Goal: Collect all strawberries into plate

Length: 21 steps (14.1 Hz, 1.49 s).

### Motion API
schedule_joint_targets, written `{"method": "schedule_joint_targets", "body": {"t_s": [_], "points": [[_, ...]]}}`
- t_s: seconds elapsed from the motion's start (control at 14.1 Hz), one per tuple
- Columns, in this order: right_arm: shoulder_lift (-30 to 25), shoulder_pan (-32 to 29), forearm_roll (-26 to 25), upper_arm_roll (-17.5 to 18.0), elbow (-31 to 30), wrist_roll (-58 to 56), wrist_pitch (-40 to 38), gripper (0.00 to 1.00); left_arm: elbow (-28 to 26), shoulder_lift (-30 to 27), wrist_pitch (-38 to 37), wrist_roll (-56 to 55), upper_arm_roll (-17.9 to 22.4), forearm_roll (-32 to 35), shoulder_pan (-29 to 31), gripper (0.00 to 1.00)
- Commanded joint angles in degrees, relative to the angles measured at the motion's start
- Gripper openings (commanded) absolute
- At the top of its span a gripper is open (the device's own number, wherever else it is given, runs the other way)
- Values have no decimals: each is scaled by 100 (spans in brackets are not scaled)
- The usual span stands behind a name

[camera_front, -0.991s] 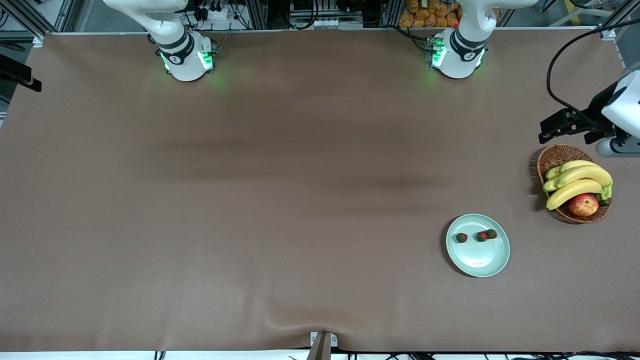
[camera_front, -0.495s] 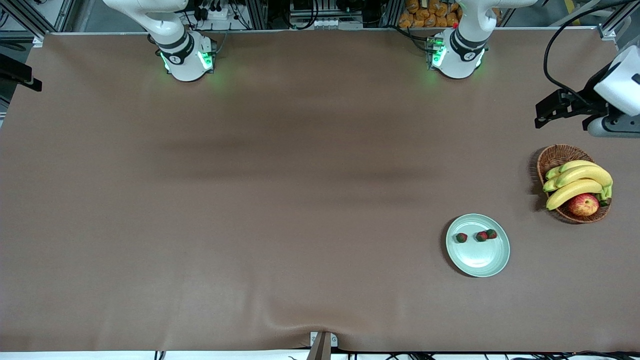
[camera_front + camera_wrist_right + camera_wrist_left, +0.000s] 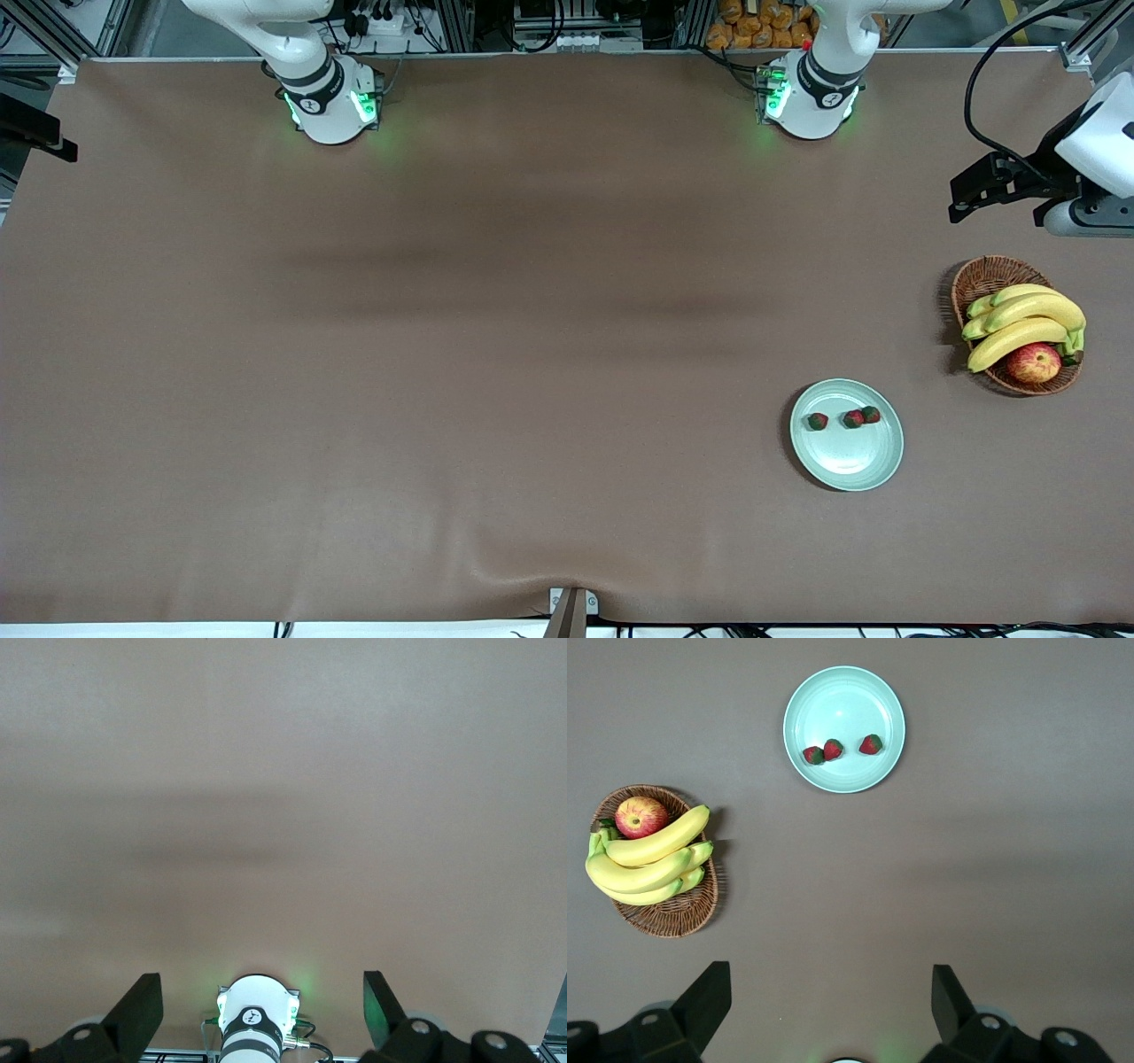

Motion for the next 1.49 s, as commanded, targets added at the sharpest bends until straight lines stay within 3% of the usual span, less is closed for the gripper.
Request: {"method": "schedule_joint_targets", "body": {"t_s": [0.0, 0.28, 1.42], "points": [[-22, 94, -76, 35, 76, 106, -73, 100, -100, -153, -24, -17, -66, 96, 104, 100], [4, 94, -93, 53, 76, 106, -30, 100, -74, -224, -24, 553, -83, 43, 104, 100], [-83, -126, -49, 299, -143, 194, 366, 100, 14, -206, -7, 432, -83, -142, 77, 100]]}}
